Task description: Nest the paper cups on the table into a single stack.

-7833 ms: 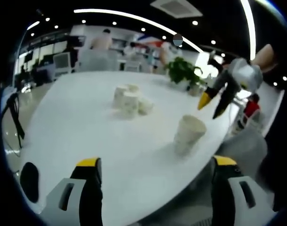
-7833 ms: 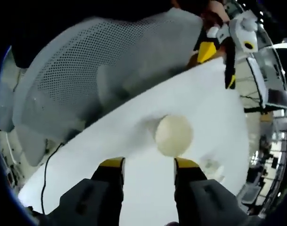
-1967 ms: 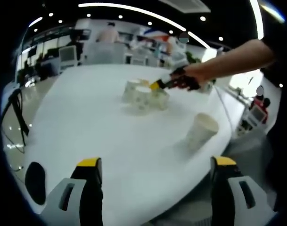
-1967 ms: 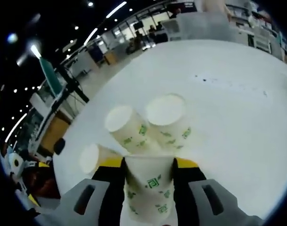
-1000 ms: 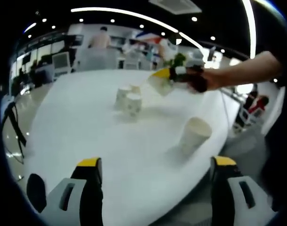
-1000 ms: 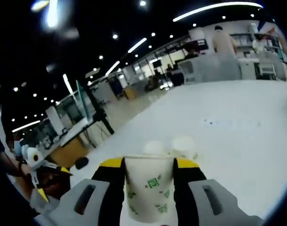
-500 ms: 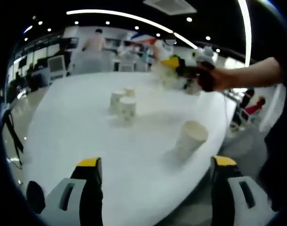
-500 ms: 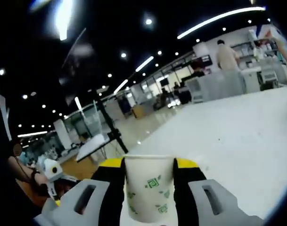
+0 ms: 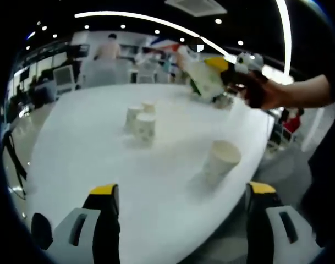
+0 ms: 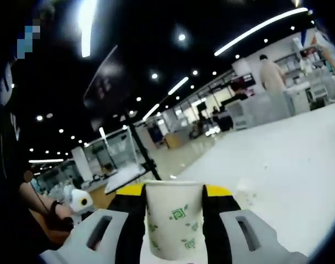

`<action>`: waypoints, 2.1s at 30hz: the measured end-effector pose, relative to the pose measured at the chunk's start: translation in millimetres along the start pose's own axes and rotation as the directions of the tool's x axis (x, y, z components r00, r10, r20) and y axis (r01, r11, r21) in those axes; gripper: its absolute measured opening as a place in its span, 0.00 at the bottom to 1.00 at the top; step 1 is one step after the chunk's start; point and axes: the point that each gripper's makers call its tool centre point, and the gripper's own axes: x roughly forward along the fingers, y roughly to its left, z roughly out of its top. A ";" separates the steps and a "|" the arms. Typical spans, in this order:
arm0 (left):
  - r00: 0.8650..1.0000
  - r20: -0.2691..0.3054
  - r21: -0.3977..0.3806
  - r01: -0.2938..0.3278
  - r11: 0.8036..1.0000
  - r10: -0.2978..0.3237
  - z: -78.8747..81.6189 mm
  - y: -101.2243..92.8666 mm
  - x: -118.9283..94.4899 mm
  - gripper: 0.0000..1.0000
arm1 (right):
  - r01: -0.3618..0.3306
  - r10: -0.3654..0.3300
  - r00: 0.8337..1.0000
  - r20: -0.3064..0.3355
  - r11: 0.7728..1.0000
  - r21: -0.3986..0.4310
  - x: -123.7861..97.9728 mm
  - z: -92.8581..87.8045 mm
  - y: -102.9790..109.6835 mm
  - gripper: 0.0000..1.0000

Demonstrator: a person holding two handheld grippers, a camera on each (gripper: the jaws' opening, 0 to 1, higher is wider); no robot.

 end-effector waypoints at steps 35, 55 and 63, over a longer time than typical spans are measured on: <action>0.999 -0.022 0.043 0.024 0.999 -0.023 7.4 -15.1 5.4 0.94 | -0.194 0.188 0.967 0.171 0.981 0.019 -40.0 -9.3 56.8 0.35; 0.999 -0.043 0.043 0.027 0.999 -0.025 1.9 -19.4 5.2 0.93 | -0.271 0.276 0.953 0.128 0.961 -0.051 -39.5 -49.8 65.0 0.37; 0.999 -0.041 0.038 0.021 0.999 -0.019 1.0 -20.3 3.5 0.94 | -0.306 0.311 0.948 0.067 0.949 -0.068 -33.7 -68.2 69.2 0.37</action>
